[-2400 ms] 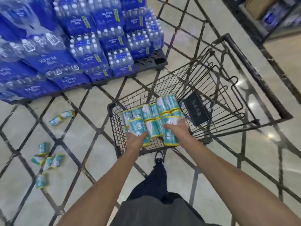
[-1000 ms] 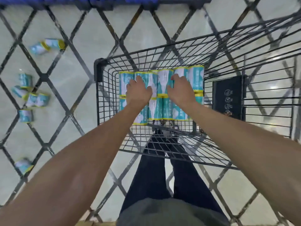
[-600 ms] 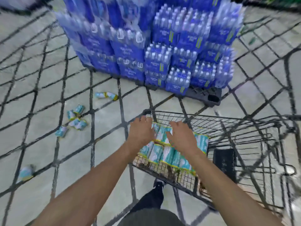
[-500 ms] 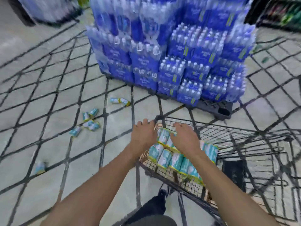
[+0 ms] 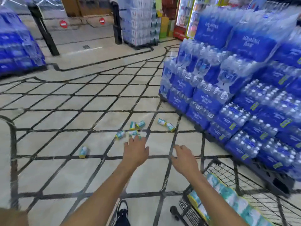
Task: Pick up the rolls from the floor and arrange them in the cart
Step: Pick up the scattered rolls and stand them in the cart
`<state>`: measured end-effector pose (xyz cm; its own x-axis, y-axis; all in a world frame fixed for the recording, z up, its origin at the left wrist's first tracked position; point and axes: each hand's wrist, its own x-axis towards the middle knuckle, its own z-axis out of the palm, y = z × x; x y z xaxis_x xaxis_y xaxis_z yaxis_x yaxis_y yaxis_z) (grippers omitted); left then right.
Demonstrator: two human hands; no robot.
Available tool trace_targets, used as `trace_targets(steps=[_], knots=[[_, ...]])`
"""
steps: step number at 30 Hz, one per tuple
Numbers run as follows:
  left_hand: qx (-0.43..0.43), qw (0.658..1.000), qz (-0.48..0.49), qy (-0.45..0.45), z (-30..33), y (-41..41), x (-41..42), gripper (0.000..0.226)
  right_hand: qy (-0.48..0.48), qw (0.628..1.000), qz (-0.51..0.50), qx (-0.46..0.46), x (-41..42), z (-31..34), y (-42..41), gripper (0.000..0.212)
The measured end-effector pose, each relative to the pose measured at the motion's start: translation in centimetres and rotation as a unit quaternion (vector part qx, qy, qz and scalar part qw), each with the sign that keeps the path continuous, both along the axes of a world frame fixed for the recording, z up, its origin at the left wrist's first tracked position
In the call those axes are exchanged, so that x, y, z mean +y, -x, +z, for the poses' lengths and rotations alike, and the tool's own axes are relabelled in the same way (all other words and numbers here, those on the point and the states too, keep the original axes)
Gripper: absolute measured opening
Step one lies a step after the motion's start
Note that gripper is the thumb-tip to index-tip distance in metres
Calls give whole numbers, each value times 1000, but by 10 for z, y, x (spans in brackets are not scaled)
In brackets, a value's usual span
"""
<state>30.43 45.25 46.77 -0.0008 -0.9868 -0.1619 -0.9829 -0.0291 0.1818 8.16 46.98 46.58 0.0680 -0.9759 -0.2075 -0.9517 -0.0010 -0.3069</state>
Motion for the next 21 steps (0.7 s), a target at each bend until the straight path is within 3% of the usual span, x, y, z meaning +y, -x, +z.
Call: trace_targets(steps=[10,21], knots=[[-8,997,54,-56,-42,-179,-108,44,-88,995,49,7,-143,-47,-168,50],[-21,989,43,-137,-120,-244,-266,46,-131,988,66,42,-295,-119,-223,52]])
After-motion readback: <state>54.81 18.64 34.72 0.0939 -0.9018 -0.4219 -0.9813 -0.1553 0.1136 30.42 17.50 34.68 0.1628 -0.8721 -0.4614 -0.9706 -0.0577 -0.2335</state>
